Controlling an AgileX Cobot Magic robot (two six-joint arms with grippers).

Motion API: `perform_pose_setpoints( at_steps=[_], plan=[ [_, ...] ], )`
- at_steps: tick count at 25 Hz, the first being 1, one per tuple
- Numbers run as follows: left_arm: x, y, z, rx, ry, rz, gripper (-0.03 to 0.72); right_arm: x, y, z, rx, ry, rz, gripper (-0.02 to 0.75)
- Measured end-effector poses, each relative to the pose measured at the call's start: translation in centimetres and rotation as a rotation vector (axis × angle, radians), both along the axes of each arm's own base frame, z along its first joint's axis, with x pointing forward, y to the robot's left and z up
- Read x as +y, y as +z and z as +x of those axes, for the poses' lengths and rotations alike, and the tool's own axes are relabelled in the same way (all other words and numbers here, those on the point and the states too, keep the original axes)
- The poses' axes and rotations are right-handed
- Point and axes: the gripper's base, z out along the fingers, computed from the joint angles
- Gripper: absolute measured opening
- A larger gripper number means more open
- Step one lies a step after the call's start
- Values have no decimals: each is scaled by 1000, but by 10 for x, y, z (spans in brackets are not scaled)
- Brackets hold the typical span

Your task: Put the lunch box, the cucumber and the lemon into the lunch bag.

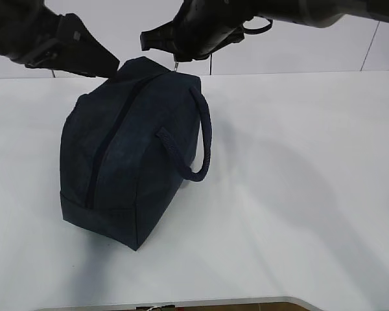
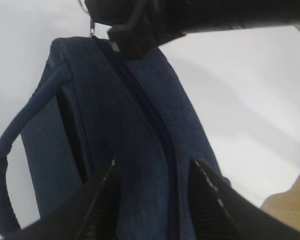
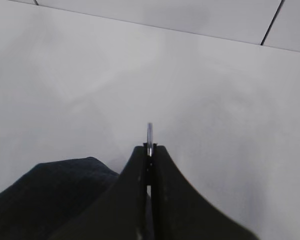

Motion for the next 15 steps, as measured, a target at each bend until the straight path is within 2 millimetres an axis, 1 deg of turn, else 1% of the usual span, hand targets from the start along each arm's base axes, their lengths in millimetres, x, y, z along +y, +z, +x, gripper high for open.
perform_pose_setpoints(
  at_steps=[3, 9, 15],
  plan=[
    [-5, -6, 17, 15, 3, 4, 328, 0, 0, 0, 4, -1, 3, 5],
    [-11, -20, 41, 53, 5, 14, 330, 0, 0, 0, 5, -1, 4, 5],
    [0, -40, 57, 129, 38, 15, 330, 0, 0, 0, 7, -2, 5, 5]
  ],
)
